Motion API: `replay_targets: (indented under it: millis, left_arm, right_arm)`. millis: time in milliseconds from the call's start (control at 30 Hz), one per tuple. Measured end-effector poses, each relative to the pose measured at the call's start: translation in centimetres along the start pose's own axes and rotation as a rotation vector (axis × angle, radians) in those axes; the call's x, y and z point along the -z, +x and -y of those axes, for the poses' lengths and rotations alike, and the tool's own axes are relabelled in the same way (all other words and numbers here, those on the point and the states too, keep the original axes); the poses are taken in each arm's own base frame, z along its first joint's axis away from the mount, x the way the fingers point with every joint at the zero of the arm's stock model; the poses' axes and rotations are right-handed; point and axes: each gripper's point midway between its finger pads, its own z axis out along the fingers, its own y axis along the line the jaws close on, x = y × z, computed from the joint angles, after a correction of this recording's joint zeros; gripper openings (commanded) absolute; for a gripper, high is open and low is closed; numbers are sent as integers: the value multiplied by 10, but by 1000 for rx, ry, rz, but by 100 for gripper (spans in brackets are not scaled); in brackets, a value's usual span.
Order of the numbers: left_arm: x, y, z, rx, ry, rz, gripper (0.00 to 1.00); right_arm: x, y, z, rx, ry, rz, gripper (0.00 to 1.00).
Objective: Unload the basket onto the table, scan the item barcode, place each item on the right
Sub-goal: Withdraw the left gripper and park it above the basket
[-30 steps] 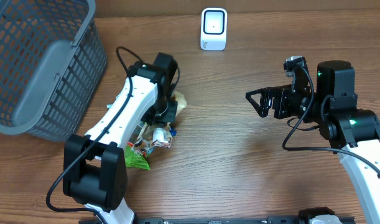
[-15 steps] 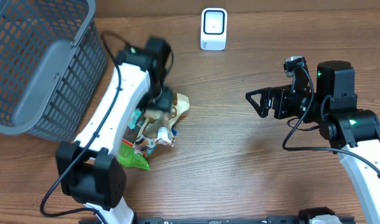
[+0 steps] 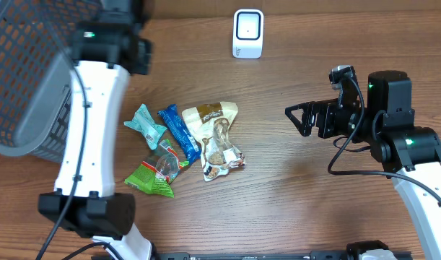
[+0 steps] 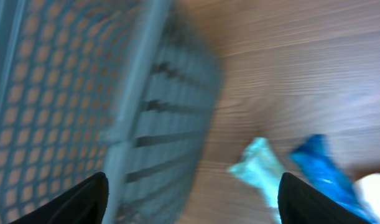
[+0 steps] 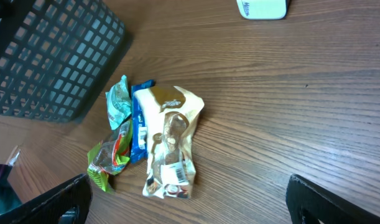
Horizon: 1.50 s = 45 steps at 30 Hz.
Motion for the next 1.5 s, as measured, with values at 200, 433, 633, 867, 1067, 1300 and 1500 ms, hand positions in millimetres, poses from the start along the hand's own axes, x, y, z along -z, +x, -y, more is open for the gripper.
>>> replay_targets:
  millis: [200, 433, 633, 867, 1067, 1300, 1500]
  left_arm:
    - [-30, 23, -65, 92, -51, -79, 68]
    - [-39, 13, -54, 46, 161, 2, 56]
    - [-26, -19, -17, -97, 300, 149, 55]
    - [-29, -32, 33, -267, 384, 187, 51]
    - [-100, -20, 48, -264, 366, 47, 52]
    - [-134, -27, 24, -192, 238, 37, 57]
    - [-140, -38, 2, -150, 171, 80, 59]
  right_arm:
    - [0, 0, 0, -1, 1, -1, 100]
    - [0, 0, 0, 1, 0, 1, 100]
    - [0, 0, 0, 1, 0, 2, 100]
    - [0, -1, 0, 1, 0, 2, 100]
    - [0, 1, 0, -2, 1, -3, 100]
    - [0, 2, 1, -4, 3, -7, 100]
    - [0, 4, 1, -12, 7, -17, 100]
